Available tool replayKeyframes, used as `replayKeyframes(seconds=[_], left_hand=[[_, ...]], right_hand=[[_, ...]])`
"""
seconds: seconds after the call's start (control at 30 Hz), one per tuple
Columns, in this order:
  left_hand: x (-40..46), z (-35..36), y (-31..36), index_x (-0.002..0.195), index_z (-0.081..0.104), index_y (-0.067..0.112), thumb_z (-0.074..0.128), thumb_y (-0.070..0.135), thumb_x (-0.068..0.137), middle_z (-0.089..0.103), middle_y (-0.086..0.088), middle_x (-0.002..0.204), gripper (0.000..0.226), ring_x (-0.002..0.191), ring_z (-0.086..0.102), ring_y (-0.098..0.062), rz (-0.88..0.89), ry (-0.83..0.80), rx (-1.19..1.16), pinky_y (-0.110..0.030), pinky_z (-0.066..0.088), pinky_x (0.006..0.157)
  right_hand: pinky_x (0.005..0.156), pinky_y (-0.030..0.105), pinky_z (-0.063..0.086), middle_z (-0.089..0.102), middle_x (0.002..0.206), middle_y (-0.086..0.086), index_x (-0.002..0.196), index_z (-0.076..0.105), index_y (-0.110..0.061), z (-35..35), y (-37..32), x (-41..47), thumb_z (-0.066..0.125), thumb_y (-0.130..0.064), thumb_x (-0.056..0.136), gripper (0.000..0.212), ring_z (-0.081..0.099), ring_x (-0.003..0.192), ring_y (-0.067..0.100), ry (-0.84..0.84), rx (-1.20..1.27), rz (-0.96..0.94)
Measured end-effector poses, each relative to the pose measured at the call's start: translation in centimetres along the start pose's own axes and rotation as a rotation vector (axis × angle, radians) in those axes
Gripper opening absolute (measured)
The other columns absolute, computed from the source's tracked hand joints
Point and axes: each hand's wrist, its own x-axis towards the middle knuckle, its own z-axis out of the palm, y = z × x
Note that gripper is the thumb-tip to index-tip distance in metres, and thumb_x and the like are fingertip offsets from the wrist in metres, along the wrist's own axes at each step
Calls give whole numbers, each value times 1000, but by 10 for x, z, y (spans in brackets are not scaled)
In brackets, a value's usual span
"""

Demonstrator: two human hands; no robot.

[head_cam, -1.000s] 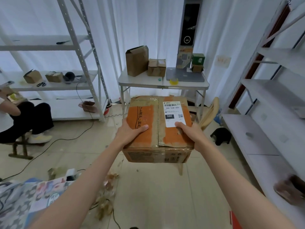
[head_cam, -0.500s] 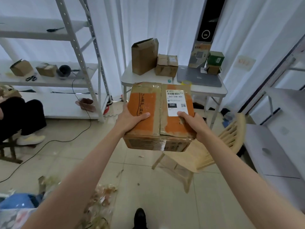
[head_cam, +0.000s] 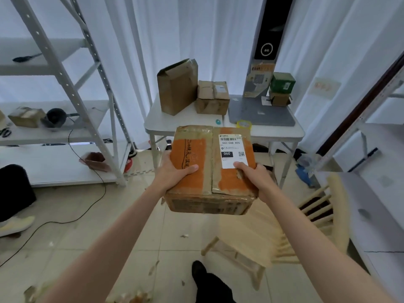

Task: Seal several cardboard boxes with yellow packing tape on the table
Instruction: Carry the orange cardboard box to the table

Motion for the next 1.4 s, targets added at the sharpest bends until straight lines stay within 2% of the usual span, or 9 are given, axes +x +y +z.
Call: replayKeyframes(seconds=[0.1, 0.3, 0.43, 0.67, 0.83, 0.93, 1.07, 1.2, 1.4], left_hand=[[53, 6, 10, 154, 23, 24, 84, 57, 72, 51, 0, 145, 107, 119, 53, -18, -10, -10, -7, -37, 44, 94], [150, 1, 28, 156, 19, 24, 83, 56, 74, 49, -2, 146, 109, 128, 52, -26, -57, -3, -19, -44, 46, 103], [204, -12, 26, 155, 19, 25, 84, 58, 69, 50, -2, 145, 113, 128, 53, -26, -100, -4, -43, -50, 47, 107], [311, -27, 9, 154, 25, 27, 86, 55, 68, 51, -1, 144, 109, 127, 53, -26, -154, -15, -79, -49, 47, 106], [409, -37, -1, 156, 21, 28, 84, 54, 72, 50, 1, 144, 108, 129, 52, -27, -179, -79, -75, -46, 45, 106], [463, -45, -1, 155, 21, 31, 86, 57, 69, 52, 0, 145, 111, 129, 53, -27, -198, -91, -56, -51, 46, 108], [526, -50, 6, 155, 22, 28, 85, 53, 73, 50, -1, 147, 106, 131, 52, -28, -180, -106, -16, -48, 44, 108], [573, -47, 8, 156, 21, 28, 84, 53, 74, 49, -1, 148, 106, 132, 51, -27, -165, -136, 8, -47, 43, 108], [626, -35, 4, 154, 22, 32, 85, 61, 68, 50, 2, 146, 110, 130, 52, -26, -227, -160, 2, -50, 45, 109]], right_hand=[[87, 44, 61, 70, 115, 2, 125, 55, -16, 4, -15, 54, 83, -48, 75, 66, 71, 99, 22, 10, 11, 7], [85, 44, 62, 72, 114, -1, 129, 55, -20, 24, -57, 152, 82, -55, 66, 77, 72, 98, 21, -36, 9, 6], [85, 43, 62, 71, 114, -2, 129, 54, -21, 46, -79, 201, 82, -49, 75, 67, 72, 98, 19, -48, -1, -3], [83, 41, 62, 72, 113, -3, 128, 57, -20, 92, -93, 295, 82, -62, 57, 86, 72, 97, 18, -8, -19, 59], [88, 42, 60, 69, 116, -4, 127, 54, -20, 129, -107, 372, 81, -50, 76, 65, 69, 100, 18, 49, -18, 102], [81, 37, 56, 65, 118, -2, 128, 50, -19, 146, -122, 417, 77, -45, 83, 59, 65, 102, 18, 52, -41, 165], [87, 40, 54, 65, 118, -1, 126, 50, -20, 164, -139, 470, 75, -47, 81, 58, 63, 104, 19, 101, -59, 206], [81, 37, 50, 68, 115, 3, 122, 51, -21, 174, -153, 511, 73, -50, 75, 60, 63, 105, 22, 125, -74, 237], [76, 34, 48, 69, 109, 1, 124, 51, -19, 173, -161, 566, 74, -46, 75, 61, 60, 91, 18, 106, -67, 263]])
